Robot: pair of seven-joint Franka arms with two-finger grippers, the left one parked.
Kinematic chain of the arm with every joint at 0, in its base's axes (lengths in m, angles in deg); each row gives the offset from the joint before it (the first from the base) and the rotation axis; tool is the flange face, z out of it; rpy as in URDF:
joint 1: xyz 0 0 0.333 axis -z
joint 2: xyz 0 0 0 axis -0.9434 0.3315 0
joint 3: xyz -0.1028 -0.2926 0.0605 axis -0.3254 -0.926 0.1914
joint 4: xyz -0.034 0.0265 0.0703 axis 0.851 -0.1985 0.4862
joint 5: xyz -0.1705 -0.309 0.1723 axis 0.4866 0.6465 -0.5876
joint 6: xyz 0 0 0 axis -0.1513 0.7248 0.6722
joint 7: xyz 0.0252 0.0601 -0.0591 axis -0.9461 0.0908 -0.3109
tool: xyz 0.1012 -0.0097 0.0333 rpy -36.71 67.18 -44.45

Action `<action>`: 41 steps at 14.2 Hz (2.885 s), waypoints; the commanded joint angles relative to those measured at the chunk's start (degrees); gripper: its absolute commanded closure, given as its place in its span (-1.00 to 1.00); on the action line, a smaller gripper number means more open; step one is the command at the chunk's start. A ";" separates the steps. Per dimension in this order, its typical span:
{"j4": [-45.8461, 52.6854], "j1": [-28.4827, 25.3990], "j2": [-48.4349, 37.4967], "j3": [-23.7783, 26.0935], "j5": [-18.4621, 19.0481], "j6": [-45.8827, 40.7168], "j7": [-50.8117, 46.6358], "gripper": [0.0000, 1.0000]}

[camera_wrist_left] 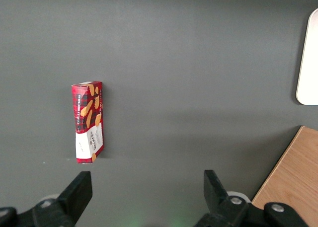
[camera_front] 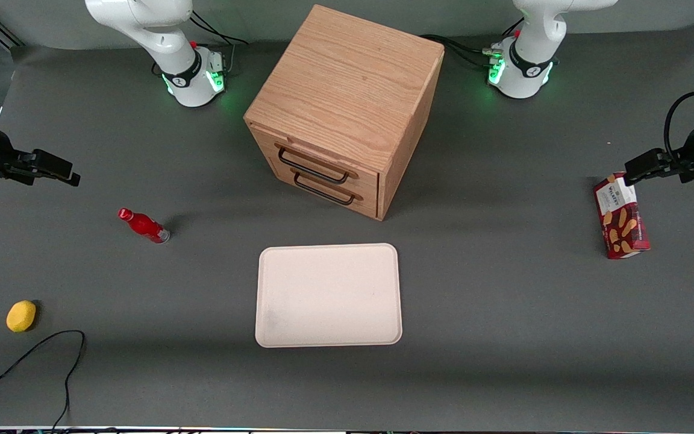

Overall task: Open upper drawer
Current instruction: 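Move the right gripper from rest toward the cabinet's drawer handles, then reach the open right gripper to the upper drawer's black handle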

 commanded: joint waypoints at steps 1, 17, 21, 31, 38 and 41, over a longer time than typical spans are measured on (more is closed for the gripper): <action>3.06 0.30 1.93 0.53 0.24 -0.94 1.04 -1.00; 3.07 -0.15 1.58 0.71 4.19 -2.80 0.95 -1.00; 3.16 -1.03 1.84 0.71 4.11 -2.62 1.47 -1.00; 4.65 -12.89 5.17 1.76 0.69 -1.39 0.16 -1.00; 7.73 -17.72 11.41 2.29 -8.64 -1.30 0.86 -1.00; 7.29 -21.32 12.47 2.29 -8.55 -1.39 0.86 -1.00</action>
